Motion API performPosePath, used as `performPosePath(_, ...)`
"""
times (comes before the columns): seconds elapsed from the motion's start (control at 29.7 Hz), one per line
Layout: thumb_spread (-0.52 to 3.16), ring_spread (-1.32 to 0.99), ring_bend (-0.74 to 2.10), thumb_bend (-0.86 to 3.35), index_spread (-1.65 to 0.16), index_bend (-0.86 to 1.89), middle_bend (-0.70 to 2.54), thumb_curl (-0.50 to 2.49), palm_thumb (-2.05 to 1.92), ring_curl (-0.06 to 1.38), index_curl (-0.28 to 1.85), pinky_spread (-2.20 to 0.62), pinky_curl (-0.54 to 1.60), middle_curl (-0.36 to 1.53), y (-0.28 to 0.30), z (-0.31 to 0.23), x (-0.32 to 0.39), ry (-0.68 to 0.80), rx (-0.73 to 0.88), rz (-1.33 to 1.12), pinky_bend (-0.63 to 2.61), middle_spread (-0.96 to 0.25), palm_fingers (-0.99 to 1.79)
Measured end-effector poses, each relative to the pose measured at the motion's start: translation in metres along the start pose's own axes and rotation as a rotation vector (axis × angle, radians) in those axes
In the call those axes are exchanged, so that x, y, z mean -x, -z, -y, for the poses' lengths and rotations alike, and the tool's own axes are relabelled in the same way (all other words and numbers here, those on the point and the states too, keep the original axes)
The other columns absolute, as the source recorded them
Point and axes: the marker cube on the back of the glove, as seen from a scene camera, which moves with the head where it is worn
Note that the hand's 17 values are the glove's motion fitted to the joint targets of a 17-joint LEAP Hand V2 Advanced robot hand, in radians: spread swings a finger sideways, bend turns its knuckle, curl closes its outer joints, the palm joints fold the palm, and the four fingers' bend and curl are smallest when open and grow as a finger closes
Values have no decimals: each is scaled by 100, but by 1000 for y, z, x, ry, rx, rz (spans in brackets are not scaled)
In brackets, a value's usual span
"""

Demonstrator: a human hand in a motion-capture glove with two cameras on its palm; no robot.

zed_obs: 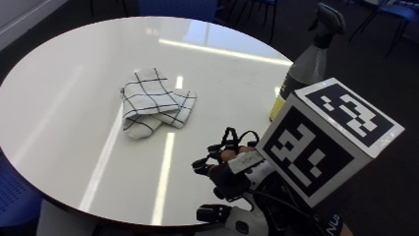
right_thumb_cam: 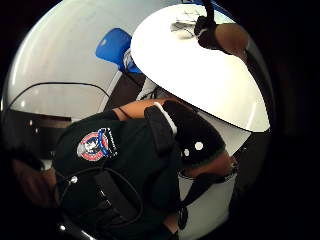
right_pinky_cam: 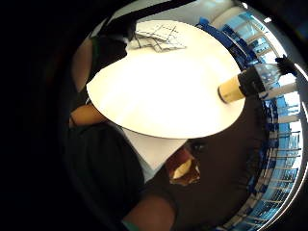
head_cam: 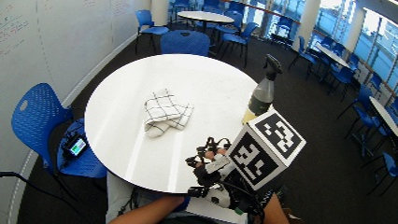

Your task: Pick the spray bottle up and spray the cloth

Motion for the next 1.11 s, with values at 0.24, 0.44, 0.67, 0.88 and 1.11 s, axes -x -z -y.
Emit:
performPosePath(0.24, 78, -4, 30, 21, -32, 34, 27, 9, 37, 17, 22, 16, 15, 16, 0, 1, 0, 7, 7, -1, 23, -5, 70)
performPosePath(0.44, 98, -5, 28, 20, -36, 30, 25, 12, 40, 20, 26, 19, 19, 20, -3, 3, 1, 3, 8, -1, 20, -6, 70)
performPosePath(0.67, 109, -6, 26, 16, -39, 26, 22, 14, 42, 23, 29, 20, 21, 24, -3, 4, 1, -12, -28, -15, 18, -6, 72)
performPosePath(0.88, 115, -8, 31, 14, -38, 20, 21, 17, 44, 26, 30, 20, 23, 27, 3, 7, -5, -35, -151, 11, 19, -7, 80)
performPosePath(1.11, 119, -12, 38, 15, -37, 15, 24, 20, 52, 30, 29, 15, 24, 31, 22, 15, -15, -71, -409, 32, 17, -9, 98)
